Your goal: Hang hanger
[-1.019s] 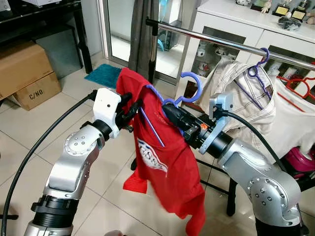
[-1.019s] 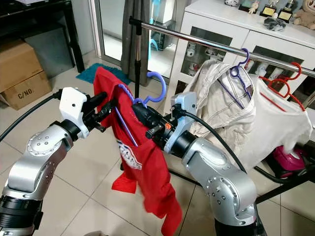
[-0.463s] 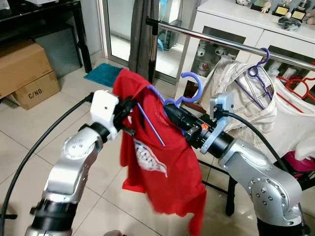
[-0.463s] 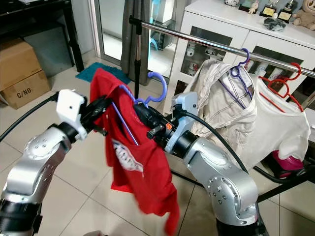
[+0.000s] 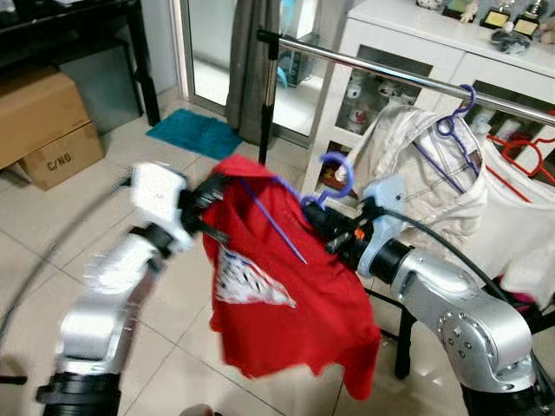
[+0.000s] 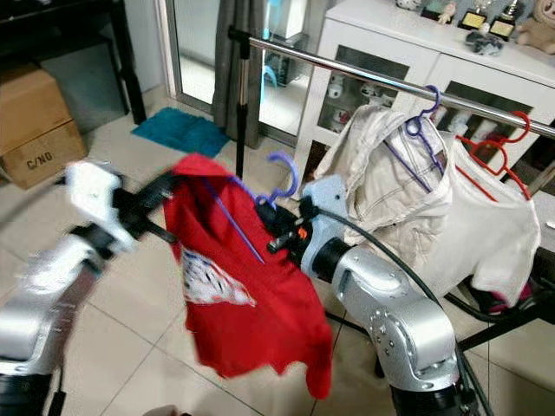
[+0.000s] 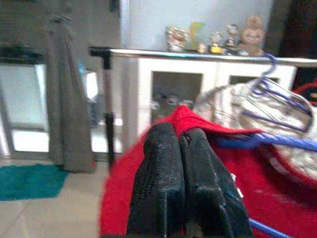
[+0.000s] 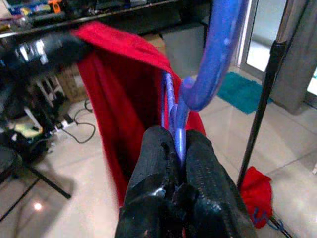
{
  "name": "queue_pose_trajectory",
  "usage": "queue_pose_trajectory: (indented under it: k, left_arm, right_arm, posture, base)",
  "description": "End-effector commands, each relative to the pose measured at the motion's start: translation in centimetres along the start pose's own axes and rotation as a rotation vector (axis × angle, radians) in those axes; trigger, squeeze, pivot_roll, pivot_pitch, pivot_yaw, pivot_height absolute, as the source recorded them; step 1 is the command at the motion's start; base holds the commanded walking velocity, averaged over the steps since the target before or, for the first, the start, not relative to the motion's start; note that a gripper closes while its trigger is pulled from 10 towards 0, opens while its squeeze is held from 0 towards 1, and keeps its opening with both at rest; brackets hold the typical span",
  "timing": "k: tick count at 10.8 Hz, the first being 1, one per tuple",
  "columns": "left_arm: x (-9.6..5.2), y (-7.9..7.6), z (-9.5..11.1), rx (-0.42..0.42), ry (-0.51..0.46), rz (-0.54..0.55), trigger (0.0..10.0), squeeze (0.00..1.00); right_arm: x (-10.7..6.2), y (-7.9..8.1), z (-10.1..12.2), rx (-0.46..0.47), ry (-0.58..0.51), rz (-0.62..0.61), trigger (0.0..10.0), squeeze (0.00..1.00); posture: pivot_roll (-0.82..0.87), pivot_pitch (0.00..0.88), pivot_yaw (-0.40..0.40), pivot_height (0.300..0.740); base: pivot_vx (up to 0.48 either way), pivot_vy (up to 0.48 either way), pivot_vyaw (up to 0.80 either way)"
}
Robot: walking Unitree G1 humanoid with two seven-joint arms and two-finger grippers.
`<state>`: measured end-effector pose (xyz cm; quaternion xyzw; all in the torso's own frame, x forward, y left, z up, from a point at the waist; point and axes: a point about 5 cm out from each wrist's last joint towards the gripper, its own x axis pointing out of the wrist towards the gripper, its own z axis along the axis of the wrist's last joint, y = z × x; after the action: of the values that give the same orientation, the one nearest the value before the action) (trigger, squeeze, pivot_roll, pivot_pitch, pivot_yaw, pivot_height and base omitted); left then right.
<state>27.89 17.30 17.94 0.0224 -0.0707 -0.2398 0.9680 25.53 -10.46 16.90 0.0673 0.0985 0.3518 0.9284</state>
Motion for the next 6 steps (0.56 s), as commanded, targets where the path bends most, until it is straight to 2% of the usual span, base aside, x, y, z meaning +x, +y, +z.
queue_pose_trajectory:
  k: [1, 2, 3, 4, 5, 6]
  left_arm:
    - [0.2, 0.5, 1.8, 0.003, -0.081, 0.012, 0.0, 0.0]
    - [-0.2, 2.5, 2.8, 0.019, -0.092, 0.087, 0.0, 0.0]
    - [-0.6, 4.6, 3.1, 0.084, -0.067, 0.201, 0.0, 0.0]
    - [-1.0, 7.4, 4.0, 0.145, -0.066, 0.342, 0.0, 0.0]
    - [-1.4, 9.5, 3.9, 0.187, -0.017, 0.428, 0.0, 0.0]
    - [-2.0, 11.1, 2.9, 0.241, 0.085, 0.484, 0.0, 0.0]
  right_arm:
    - [-0.4, -0.2, -0.4, -0.019, 0.033, 0.003, 0.0, 0.0]
    - [-1.2, 0.6, -0.3, -0.046, 0.031, 0.149, 0.0, 0.0]
    - [-2.0, 1.1, 0.0, -0.053, 0.02, 0.244, 0.0, 0.0]
    - [-2.9, 1.6, 0.6, -0.017, 0.0, 0.34, 0.0, 0.0]
    - [-3.4, 1.9, 1.3, 0.014, -0.033, 0.399, 0.0, 0.0]
    - [-3.8, 2.3, 1.8, 0.052, -0.073, 0.46, 0.0, 0.0]
  posture:
    - [-0.02, 0.0, -0.116, 0.74]
    - [-0.02, 0.0, -0.114, 0.74]
    - [-0.02, 0.0, -0.113, 0.74]
    - [-0.02, 0.0, -0.113, 0.74]
    - [-0.02, 0.0, -0.109, 0.74]
    - [-0.02, 0.0, -0.109, 0.74]
  base:
    - [0.0, 0.0, 0.0]
    - [0.0, 0.0, 0.0]
    - [0.0, 0.0, 0.0]
    - [0.0, 0.0, 0.0]
    - [0.0, 0.0, 0.0]
    - [0.0, 0.0, 0.0]
